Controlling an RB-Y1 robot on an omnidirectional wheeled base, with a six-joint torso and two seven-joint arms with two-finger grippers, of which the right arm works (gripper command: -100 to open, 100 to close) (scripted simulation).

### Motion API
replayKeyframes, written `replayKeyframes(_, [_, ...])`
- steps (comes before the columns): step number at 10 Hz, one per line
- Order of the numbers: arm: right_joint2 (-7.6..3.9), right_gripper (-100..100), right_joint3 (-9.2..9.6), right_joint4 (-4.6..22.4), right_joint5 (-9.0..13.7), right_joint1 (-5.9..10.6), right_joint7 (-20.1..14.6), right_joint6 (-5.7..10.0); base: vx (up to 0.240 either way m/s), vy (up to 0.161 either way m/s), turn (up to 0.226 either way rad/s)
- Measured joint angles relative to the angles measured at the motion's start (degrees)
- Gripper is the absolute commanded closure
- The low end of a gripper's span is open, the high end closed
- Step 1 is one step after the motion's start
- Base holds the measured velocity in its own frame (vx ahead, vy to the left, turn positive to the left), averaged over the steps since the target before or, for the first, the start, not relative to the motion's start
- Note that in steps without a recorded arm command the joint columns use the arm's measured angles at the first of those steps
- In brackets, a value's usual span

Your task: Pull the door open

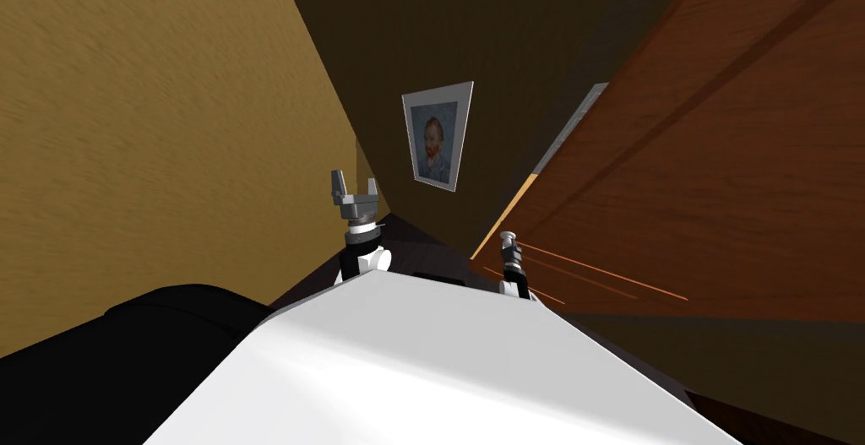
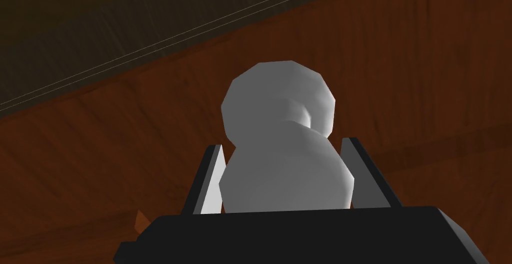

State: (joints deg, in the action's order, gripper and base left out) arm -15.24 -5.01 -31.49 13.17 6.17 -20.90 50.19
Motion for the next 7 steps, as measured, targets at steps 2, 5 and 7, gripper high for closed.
replayKeyframes(2, [-0.12,100,0.52,-0.17,0.71,-0.12,-2.45,-0.02,-0.027,-0.005,0.024])
replayKeyframes(5, [-0.43,100,1.53,-0.15,2.13,-0.03,-6.81,0.02,-0.036,-0.010,0.039])
replayKeyframes(7, [-0.55,100,2.09,-0.33,2.85,-0.10,-9.43,-0.12,-0.027,-0.007,0.025])
